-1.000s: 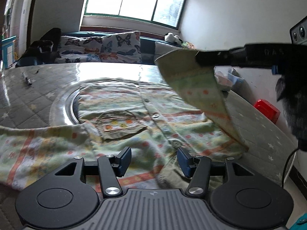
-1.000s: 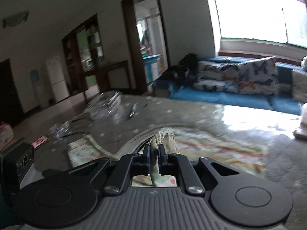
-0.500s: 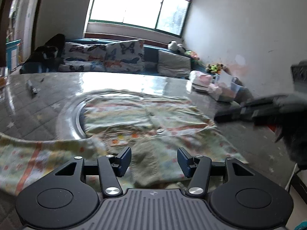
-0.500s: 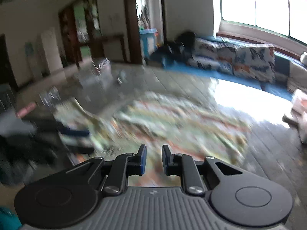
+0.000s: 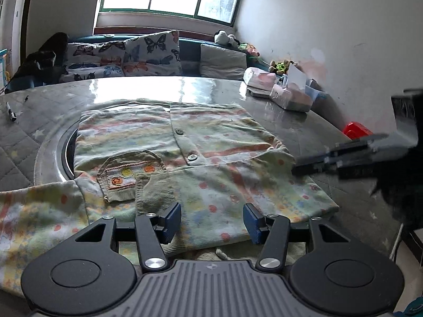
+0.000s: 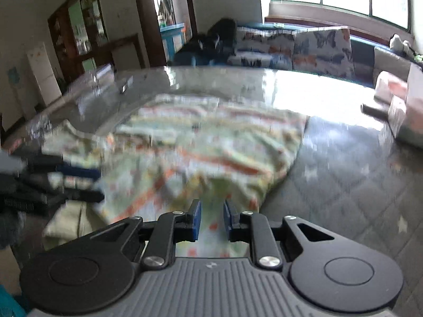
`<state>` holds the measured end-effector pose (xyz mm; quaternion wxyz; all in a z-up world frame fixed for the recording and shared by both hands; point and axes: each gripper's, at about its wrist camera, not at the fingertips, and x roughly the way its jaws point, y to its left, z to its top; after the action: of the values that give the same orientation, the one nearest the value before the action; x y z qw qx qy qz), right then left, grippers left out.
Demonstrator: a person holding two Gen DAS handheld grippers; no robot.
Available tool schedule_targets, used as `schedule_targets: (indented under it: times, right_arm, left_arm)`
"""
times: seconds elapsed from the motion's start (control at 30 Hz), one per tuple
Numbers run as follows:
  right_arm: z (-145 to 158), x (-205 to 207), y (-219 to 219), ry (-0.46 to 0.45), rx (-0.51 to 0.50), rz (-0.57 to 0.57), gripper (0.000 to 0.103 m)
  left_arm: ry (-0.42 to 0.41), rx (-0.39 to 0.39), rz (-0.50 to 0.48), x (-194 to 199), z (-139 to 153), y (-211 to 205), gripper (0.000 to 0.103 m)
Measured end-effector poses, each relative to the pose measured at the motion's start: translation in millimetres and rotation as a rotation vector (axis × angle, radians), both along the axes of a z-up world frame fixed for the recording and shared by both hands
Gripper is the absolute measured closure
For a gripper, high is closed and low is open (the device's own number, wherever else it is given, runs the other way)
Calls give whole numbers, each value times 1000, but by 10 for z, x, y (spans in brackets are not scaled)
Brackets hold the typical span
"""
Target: Fold clothes
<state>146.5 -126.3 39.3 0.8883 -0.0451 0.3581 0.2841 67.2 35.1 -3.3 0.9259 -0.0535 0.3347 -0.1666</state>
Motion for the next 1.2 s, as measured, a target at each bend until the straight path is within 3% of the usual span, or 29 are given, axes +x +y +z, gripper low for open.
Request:
schedule_targets:
  times: [0.13,0.23,0.4,0.63,0.9,1.2]
  right_arm:
    - [-62,225,73,-17,-18,-28,75]
    - [-210,356,7,31,-3,-67,76]
    - [-138,244,5,3,0,-65,74]
    - [-145,-93,197,9,-35,49,63]
    - [-116,-256,532,-39,-72,140,60]
    - [-215,-250,930,-40,-88,238,52]
  left_arm:
    - [9,-4,12,15,-21,24,48]
    - [18,-8,28,11,-41,73,49]
    - [22,-19,61,-28,-44,162,51]
    - [16,-34,94,-136,-44,255,53]
    - [-8,-24,164,-311,35,427,53]
    - [-22,-7,376,-484,85,940,51]
